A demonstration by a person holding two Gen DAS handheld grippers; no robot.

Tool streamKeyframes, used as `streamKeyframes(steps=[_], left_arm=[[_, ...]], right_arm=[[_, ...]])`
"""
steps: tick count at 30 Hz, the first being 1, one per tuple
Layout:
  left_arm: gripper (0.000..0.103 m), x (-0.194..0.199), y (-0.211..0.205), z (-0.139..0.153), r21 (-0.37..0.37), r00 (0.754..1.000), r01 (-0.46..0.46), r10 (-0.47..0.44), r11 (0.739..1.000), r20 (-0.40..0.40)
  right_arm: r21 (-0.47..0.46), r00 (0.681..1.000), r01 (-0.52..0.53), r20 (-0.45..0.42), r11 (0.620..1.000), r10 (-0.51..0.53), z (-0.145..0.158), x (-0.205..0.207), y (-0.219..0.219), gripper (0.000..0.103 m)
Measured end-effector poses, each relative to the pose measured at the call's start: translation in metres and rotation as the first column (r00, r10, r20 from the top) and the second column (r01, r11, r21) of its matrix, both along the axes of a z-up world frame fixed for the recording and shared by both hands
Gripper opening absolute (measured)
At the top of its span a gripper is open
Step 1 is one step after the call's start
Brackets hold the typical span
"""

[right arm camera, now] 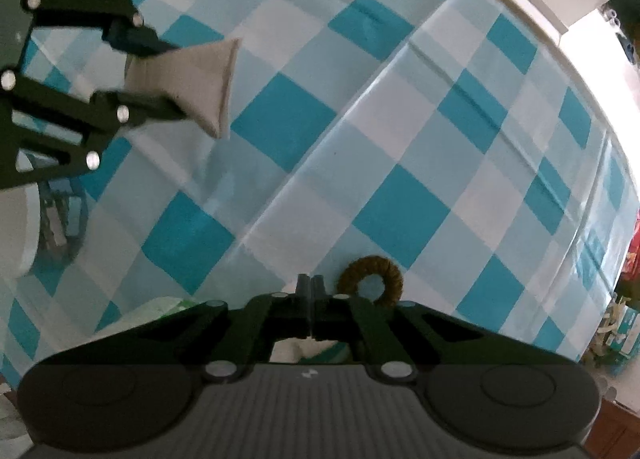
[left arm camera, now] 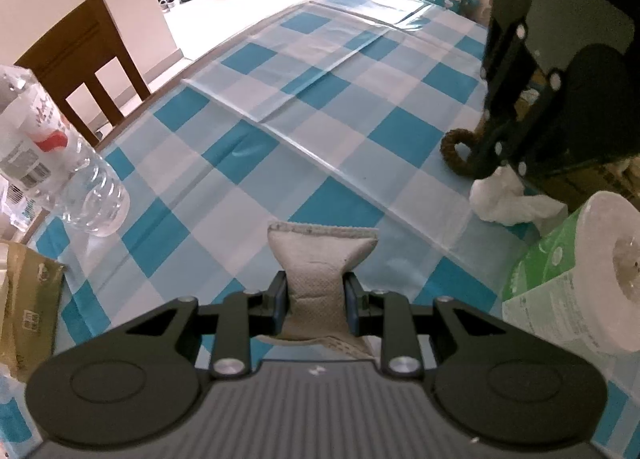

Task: Organize soft objects
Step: 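Carry sachet and tissue over the cardboard box and open both tools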

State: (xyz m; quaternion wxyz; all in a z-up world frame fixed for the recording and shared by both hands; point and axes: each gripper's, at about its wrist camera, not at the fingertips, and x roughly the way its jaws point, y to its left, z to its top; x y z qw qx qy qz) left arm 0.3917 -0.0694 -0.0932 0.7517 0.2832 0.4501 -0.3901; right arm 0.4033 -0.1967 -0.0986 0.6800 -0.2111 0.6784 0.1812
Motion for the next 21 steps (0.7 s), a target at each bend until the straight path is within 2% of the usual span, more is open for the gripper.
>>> streamKeyframes(steps=[2,3,4,7,15,21], left_arm=[[0.027,0.0,0.0,0.001,-0.002,1.0,0.0,0.0,1.0,0.0],[0.027,0.0,0.0,0.001,-0.002,1.0,0.0,0.0,1.0,-0.001],[0.027,-0.001,-0.001,0.001,-0.001,1.0,0.001,-0.001,1.0,0.001],[0.027,-0.001,-0.001,0.002,-0.003,1.0,0.007,-0.007,1.0,0.002],[0.027,-0.001,-0.001,0.001,-0.007,1.0,0.01,-0.01,1.0,0.002],[0.027,-0.001,-0.001,0.001,-0.007,1.0,0.011,-0.011,1.0,0.001]], right_arm=[[-0.004,1.0,-0.004,0.02,1.0,0.004,0.006,0.001,0.0,0.017],[0.002,1.0,0.007,0.023,1.0,-0.007,0.009,0.001,-0.001,0.034],[0.01,1.0,0.015,0.021,1.0,-0.015,0.01,-0.002,-0.003,0.042],[0.018,0.999,0.039,-0.002,0.999,-0.039,0.009,-0.004,-0.005,0.042],[-0.057,0.978,0.166,-0.121,0.984,-0.172,-0.026,-0.002,-0.008,0.043],[-0.052,0.976,0.177,-0.117,0.983,-0.182,-0.032,0.0,-0.001,0.051]])
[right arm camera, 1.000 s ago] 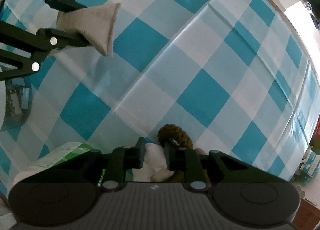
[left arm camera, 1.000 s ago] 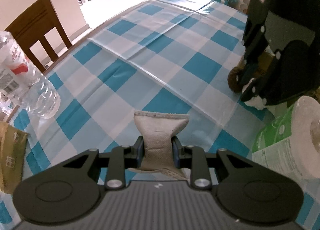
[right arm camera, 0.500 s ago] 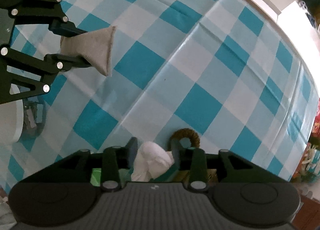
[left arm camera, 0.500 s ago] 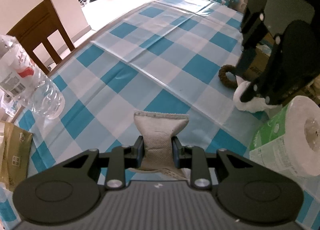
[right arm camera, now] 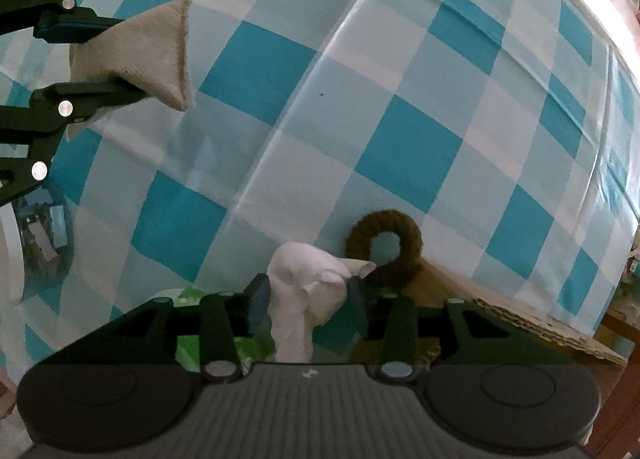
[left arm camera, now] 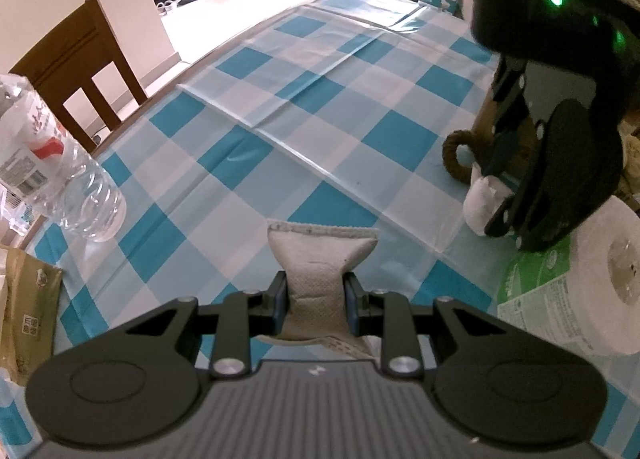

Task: Organize soft objects
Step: 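Carry sachet and tissue over the cardboard box and open both tools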

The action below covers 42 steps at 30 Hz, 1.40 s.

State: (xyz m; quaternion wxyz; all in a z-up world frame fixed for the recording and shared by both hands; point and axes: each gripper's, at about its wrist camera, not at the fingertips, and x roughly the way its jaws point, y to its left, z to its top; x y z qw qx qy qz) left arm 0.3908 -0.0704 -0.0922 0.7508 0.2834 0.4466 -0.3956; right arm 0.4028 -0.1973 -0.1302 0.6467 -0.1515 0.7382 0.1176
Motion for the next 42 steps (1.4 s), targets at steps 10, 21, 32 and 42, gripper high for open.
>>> streamKeyframes(steps=[10,21,32,42], left_arm=[[0.027,-0.002,0.005,0.001,0.003,1.0,-0.004,0.004,1.0,0.004],[0.027,-0.007,0.006,0.009,0.019,1.0,0.008,-0.008,1.0,0.01],[0.027,-0.036,-0.019,0.052,0.023,0.993,0.088,-0.09,0.996,0.072],[0.027,-0.089,-0.1,0.088,-0.033,0.956,0.269,-0.262,0.963,0.129]], right_arm=[[-0.076,0.999,-0.037,0.015,0.996,0.038,-0.008,-0.005,0.023,0.05],[-0.005,0.992,0.008,0.128,1.0,-0.007,0.039,-0.004,0.004,0.049],[0.131,0.953,0.041,0.291,0.991,-0.078,0.122,-0.034,-0.028,0.049],[0.107,0.919,0.164,0.345,0.981,-0.191,0.144,-0.116,-0.095,0.051]])
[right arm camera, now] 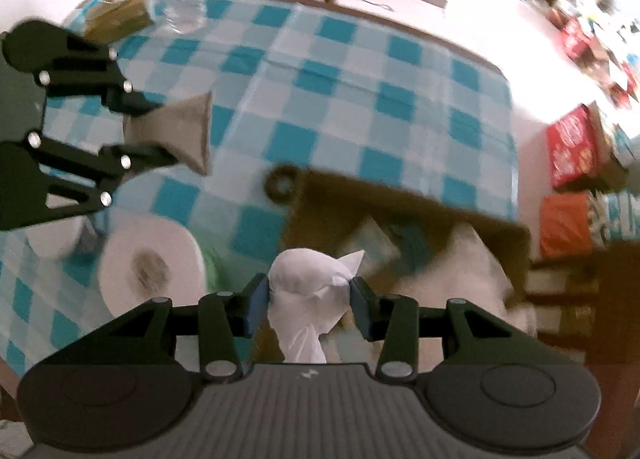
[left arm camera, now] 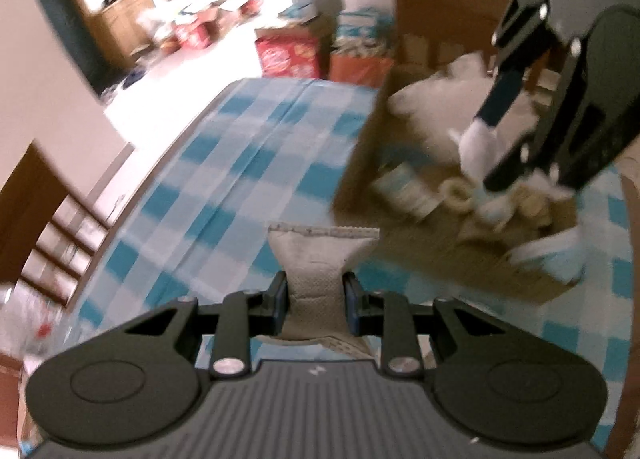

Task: Organize soft objects
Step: 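Carry sachet and tissue over the cardboard box and open both tools, then move the left tool back to the brown braided hair tie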

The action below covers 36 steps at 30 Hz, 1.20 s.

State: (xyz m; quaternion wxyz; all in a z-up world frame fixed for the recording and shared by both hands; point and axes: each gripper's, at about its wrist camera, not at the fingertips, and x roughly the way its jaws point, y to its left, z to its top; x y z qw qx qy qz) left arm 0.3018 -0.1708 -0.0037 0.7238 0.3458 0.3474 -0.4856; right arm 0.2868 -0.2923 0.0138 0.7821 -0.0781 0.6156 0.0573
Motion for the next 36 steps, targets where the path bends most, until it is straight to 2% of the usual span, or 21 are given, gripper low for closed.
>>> streamKeyframes(steps=[2,3,6,8,9,11,12,13,18,23,29,36], left_arm=[[0.027,-0.01,-0.021,0.001,-0.005,1.0,0.031,-0.031,0.999,0.001],[0.027,-0.015,-0.029,0.001,-0.008,0.999,0.046,-0.046,0.999,-0.002],[0.027,-0.027,-0.058,-0.001,-0.015,0.997,0.077,-0.077,0.997,-0.015],[0.028,-0.035,-0.073,-0.005,-0.014,0.995,0.092,-0.093,0.996,-0.021],[0.033,-0.038,-0.08,-0.007,-0.015,0.995,0.098,-0.098,0.995,-0.016],[0.051,-0.045,-0.092,-0.012,-0.011,0.993,0.114,-0.114,0.993,-0.003],[0.07,-0.048,-0.097,-0.013,-0.011,0.994,0.11,-0.11,0.994,0.016],[0.082,-0.049,-0.1,-0.015,-0.014,0.994,0.106,-0.105,0.994,0.032],[0.083,-0.047,-0.108,-0.014,-0.019,0.996,0.075,-0.075,0.997,0.041],[0.085,-0.043,-0.093,-0.004,-0.016,0.999,0.016,-0.015,1.0,0.03],[0.087,-0.034,-0.059,0.007,-0.016,0.998,-0.064,0.064,0.998,-0.015],[0.087,-0.029,-0.012,0.009,-0.024,0.992,-0.124,0.124,0.992,-0.018]], right_arm=[[0.005,1.0,0.025,0.001,1.0,-0.025,-0.003,-0.017,-0.013,0.052],[0.007,0.999,0.037,0.002,0.999,-0.037,-0.004,-0.025,-0.019,0.056],[0.005,0.997,0.074,0.005,0.997,-0.074,-0.009,-0.046,-0.036,0.078],[0.033,0.994,0.108,0.022,0.994,-0.108,-0.01,-0.06,-0.047,0.084],[0.055,0.992,0.121,0.03,0.991,-0.123,-0.01,-0.066,-0.052,0.084],[0.086,0.987,0.15,0.046,0.985,-0.154,-0.01,-0.079,-0.061,0.086],[0.097,0.984,0.161,0.056,0.982,-0.167,-0.01,-0.084,-0.065,0.087],[0.107,0.981,0.174,0.065,0.979,-0.182,-0.011,-0.089,-0.069,0.087],[0.121,0.96,0.215,0.157,0.969,-0.233,-0.013,-0.109,-0.079,0.087],[0.137,0.931,0.235,0.254,0.962,-0.264,-0.015,-0.123,-0.077,0.088],[0.159,0.887,0.289,0.327,0.944,-0.326,-0.015,-0.128,-0.057,0.099],[0.171,0.887,0.261,0.345,0.95,-0.306,-0.019,-0.136,-0.008,0.1]])
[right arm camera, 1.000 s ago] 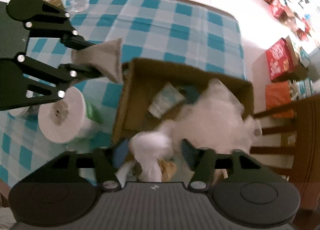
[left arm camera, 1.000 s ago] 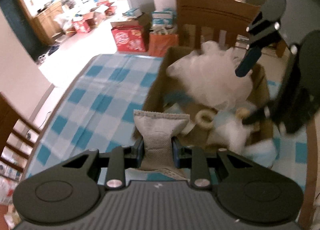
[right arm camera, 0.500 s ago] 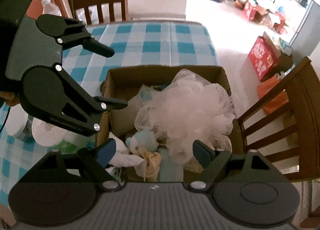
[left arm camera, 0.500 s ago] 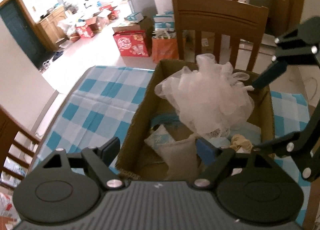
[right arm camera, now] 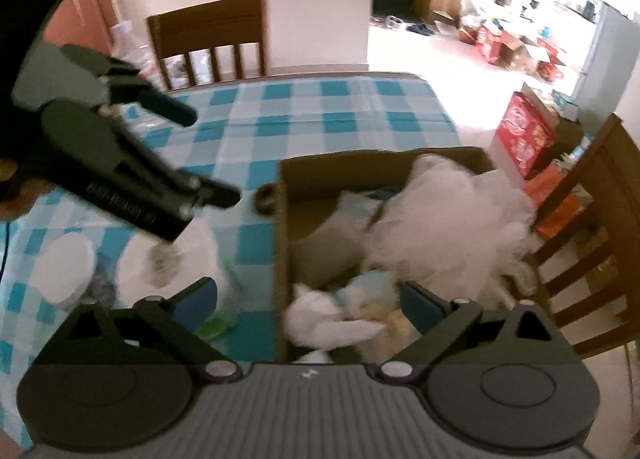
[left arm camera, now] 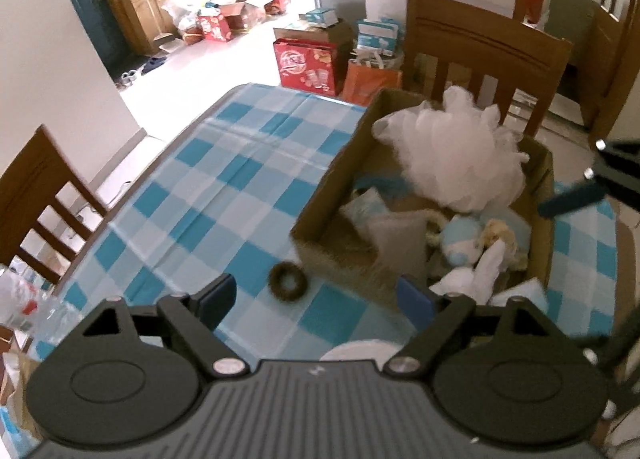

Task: Organize soft objects
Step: 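Move the left tool back to the brown braided hair tie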

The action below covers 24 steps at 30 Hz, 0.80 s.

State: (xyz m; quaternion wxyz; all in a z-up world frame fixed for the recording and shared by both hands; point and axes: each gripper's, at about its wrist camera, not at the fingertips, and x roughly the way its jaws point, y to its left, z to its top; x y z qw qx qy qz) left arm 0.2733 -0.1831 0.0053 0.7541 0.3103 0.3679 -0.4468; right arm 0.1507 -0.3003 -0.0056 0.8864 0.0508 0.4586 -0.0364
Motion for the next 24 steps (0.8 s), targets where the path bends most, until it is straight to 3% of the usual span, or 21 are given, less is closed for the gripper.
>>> streamKeyframes(steps=[6,11,24], left_arm=[[0.087,0.023,0.033,-0.011,-0.01,0.999,-0.043,0.043,0.999,0.0],[0.087,0.047,0.048,-0.031,-0.019,1.0,-0.026,0.026,0.999,-0.012],[0.082,0.101,0.02,-0.095,-0.058,0.984,0.154,-0.158,0.986,-0.082]], right_arm=[[0.046,0.993,-0.109,0.042,0.993,0.107,-0.011,-0.018,0.041,0.101],[0.099,0.989,-0.147,0.038,0.984,0.143,-0.022,-0.021,0.062,0.101],[0.074,0.982,-0.189,-0.012,0.979,0.191,-0.055,-0.02,0.112,0.101]])
